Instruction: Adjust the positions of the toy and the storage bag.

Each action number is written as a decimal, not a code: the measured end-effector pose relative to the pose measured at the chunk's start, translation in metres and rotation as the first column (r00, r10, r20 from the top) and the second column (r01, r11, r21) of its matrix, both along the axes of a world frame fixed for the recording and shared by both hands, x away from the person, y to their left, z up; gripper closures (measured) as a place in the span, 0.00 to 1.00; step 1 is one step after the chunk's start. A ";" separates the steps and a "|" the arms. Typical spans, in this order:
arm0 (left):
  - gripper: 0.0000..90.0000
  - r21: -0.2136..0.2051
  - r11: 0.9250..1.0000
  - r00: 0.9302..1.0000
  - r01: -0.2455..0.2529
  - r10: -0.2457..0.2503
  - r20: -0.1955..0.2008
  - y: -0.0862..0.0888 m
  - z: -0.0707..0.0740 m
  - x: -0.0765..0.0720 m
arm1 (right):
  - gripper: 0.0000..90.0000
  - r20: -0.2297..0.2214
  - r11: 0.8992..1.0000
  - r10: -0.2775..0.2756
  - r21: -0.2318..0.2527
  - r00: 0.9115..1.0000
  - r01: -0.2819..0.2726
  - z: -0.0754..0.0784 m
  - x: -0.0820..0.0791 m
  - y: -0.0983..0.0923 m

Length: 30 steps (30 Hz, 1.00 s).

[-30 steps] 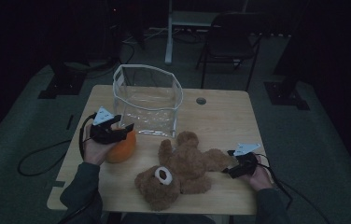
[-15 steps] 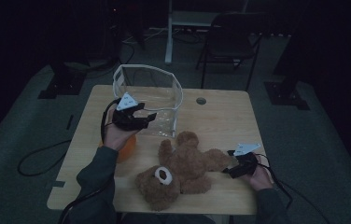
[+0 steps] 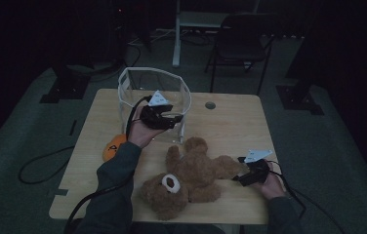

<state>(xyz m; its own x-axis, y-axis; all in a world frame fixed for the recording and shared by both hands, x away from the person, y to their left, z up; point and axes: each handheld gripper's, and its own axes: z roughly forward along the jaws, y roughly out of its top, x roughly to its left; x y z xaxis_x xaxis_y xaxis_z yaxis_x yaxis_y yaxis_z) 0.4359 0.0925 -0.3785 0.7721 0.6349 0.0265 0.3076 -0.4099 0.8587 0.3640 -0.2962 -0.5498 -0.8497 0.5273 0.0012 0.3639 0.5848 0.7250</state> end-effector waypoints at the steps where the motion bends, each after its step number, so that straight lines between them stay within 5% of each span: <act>1: 0.47 0.005 1.000 1.000 0.008 -0.008 -0.007 -0.003 -0.001 0.002 | 0.14 0.000 1.000 0.000 0.000 1.000 0.000 0.000 0.000 0.000; 16: 0.80 0.069 0.997 0.998 0.037 -0.033 -0.061 -0.021 -0.004 0.014 | 0.14 -0.001 1.000 0.000 0.000 1.000 0.000 0.000 0.000 0.000; 30: 0.91 0.022 0.996 0.992 0.084 -0.082 -0.092 -0.043 -0.004 0.028 | 0.14 -0.002 1.000 0.001 0.002 1.000 -0.001 0.000 0.000 0.000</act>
